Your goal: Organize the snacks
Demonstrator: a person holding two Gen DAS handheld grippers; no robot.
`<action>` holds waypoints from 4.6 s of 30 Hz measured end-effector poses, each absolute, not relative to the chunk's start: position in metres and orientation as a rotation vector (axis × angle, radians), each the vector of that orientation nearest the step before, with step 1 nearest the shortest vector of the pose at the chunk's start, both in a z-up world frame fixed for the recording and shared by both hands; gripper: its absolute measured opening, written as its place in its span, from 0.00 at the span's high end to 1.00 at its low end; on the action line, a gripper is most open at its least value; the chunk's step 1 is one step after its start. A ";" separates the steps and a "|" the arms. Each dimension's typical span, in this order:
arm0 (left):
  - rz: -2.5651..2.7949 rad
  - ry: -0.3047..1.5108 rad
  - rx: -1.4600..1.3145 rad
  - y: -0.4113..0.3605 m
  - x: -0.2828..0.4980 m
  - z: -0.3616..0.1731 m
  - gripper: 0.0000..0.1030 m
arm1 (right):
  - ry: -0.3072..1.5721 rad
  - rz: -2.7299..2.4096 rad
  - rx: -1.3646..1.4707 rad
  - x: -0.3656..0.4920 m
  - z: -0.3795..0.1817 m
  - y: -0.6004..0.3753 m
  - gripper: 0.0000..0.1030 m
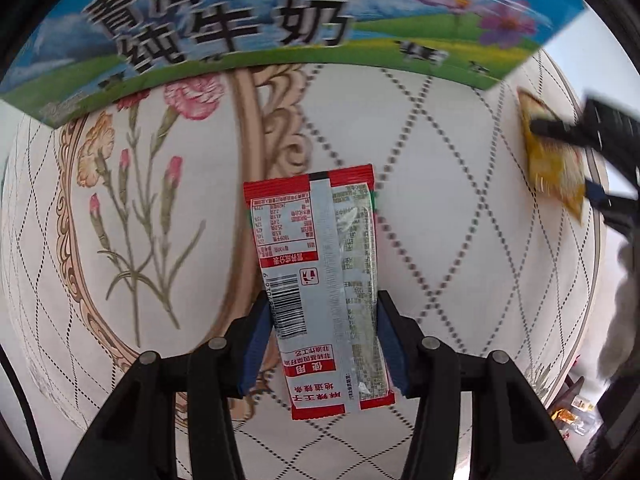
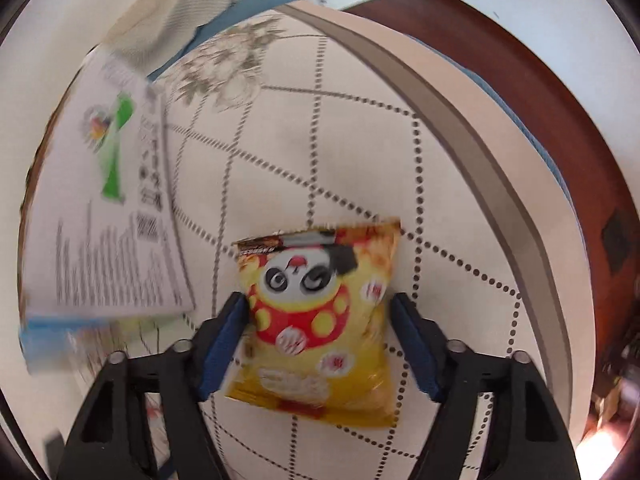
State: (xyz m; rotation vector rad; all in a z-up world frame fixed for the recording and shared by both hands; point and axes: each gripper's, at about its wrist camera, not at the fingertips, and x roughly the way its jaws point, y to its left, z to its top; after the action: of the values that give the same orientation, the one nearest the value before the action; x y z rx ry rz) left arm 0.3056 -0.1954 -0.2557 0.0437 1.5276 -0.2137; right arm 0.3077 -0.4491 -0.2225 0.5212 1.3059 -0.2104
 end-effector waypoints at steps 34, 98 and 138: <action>-0.303 1.602 -0.014 -0.117 0.259 -0.289 0.54 | 1.424 -0.068 0.265 0.251 -0.238 -0.341 0.26; -0.177 1.475 0.031 -0.073 0.550 -0.159 0.11 | 1.328 0.057 0.158 0.534 -0.144 -0.293 0.05; -0.132 0.873 0.047 -0.043 0.305 0.017 0.11 | 0.825 -0.032 0.055 0.283 0.038 -0.294 0.03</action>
State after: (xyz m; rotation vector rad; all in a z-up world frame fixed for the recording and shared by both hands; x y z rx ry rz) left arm 0.3053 -0.0429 0.0167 0.0475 0.8735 -0.1317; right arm 0.2826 -0.2941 0.0383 0.0553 0.8247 -0.0325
